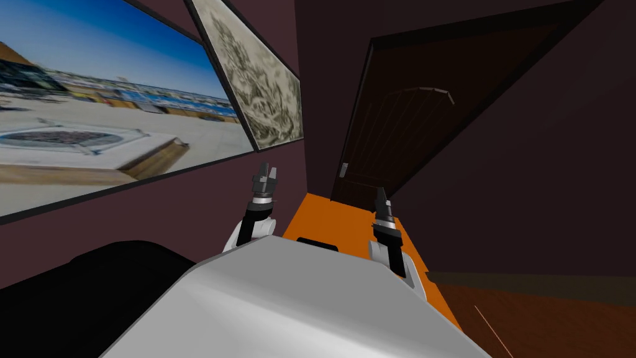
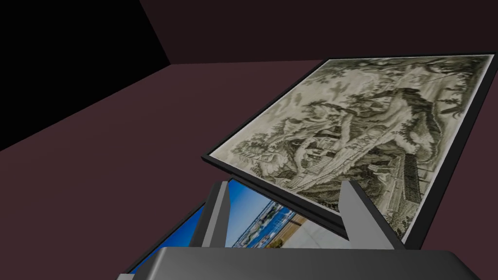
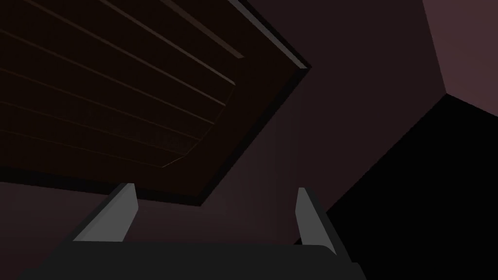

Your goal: Pull the door open

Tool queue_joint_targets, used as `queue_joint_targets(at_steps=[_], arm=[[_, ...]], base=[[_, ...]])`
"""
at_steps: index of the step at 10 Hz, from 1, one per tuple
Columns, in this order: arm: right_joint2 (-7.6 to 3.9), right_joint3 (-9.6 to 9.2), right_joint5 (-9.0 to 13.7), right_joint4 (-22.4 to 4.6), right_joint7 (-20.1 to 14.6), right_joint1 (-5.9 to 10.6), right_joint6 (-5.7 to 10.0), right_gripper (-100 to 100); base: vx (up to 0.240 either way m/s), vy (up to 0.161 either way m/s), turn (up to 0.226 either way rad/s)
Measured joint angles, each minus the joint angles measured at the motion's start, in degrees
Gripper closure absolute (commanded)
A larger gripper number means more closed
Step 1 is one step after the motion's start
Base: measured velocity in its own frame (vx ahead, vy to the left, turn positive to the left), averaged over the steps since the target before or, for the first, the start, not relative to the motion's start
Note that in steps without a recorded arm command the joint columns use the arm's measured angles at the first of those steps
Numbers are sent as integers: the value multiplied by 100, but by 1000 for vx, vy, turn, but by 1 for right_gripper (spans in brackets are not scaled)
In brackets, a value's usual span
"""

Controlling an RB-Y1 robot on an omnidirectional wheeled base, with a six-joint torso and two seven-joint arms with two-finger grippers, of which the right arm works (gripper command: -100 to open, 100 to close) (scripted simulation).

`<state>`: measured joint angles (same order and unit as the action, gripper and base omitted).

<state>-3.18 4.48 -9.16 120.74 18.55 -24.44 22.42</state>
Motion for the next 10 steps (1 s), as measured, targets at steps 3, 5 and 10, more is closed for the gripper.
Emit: queue_joint_targets(at_steps=[3,5,10], arm=[[-59,17,-235,-355,297,151,-10,-100],[-85,17,-402,-558,511,231,-28,-100],[-87,17,-844,-1152,1090,481,-69,-100]], base=[[145,34,-49],[143,16,-43],[157,26,-52]])
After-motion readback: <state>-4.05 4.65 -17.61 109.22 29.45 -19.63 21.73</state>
